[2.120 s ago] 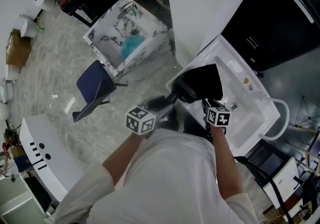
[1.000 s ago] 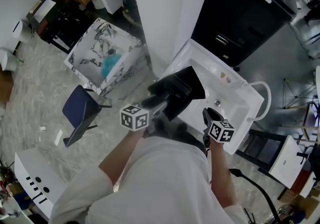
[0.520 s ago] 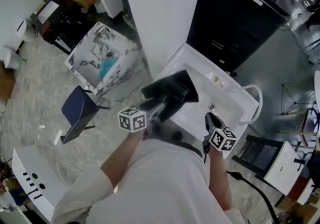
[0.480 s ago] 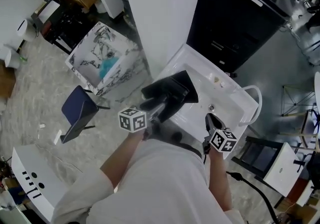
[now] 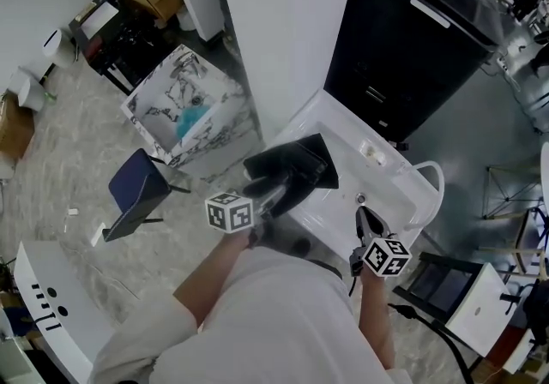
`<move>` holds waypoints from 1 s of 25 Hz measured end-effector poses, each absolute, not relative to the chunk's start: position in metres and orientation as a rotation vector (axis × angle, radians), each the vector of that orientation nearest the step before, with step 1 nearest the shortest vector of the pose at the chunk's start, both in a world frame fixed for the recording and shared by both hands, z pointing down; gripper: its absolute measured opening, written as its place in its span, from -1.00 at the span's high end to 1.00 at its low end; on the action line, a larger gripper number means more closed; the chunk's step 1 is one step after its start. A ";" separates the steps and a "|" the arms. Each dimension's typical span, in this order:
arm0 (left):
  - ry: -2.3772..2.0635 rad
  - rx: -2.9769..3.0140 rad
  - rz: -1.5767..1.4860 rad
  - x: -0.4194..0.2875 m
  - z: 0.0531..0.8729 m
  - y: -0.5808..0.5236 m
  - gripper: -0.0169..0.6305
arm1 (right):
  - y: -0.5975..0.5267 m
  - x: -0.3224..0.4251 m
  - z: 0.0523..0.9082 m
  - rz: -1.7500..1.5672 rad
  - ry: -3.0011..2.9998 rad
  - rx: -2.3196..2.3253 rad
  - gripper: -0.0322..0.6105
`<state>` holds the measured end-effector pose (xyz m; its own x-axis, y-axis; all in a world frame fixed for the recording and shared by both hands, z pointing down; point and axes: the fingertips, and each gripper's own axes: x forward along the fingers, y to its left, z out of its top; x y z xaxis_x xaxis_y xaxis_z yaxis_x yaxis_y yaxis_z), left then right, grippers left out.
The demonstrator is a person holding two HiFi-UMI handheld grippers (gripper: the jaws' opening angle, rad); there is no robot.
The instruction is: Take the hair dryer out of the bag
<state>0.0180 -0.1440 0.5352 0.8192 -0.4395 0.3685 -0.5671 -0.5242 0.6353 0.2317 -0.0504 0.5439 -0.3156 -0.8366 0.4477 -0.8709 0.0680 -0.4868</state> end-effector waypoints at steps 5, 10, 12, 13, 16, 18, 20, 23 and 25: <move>-0.734 2.197 0.202 0.020 0.534 -0.140 0.30 | -0.051 0.233 0.540 1.058 -2.299 1.796 0.89; -0.730 2.186 0.198 0.022 0.535 -0.140 0.30 | -0.053 0.233 0.537 1.013 -2.312 1.769 0.89; -0.732 2.187 0.199 0.022 0.536 -0.141 0.30 | -0.055 0.231 0.536 0.999 -2.323 1.758 0.89; -0.733 2.189 0.200 0.022 0.536 -0.142 0.30 | -0.056 0.231 0.535 0.996 -2.327 1.756 0.89; -0.732 2.192 0.202 0.023 0.536 -0.144 0.30 | -0.059 0.232 0.535 0.995 -2.328 1.756 0.89; -0.729 2.193 0.202 0.022 0.536 -0.144 0.30 | -0.059 0.231 0.536 1.000 -2.326 1.756 0.89; -0.726 2.195 0.201 0.022 0.535 -0.144 0.30 | -0.060 0.229 0.536 1.006 -2.323 1.756 0.89; -0.720 2.194 0.197 0.022 0.534 -0.147 0.30 | -0.063 0.227 0.536 0.997 -2.318 1.748 0.89; -0.713 2.192 0.193 0.022 0.533 -0.148 0.30 | -0.065 0.225 0.536 0.988 -2.317 1.742 0.89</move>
<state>0.0223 -0.1482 0.5334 0.8289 -0.4282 0.3600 -0.5514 -0.5165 0.6552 0.2246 -0.0646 0.5357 -0.3506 -0.8340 0.4260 -0.8848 0.1459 -0.4425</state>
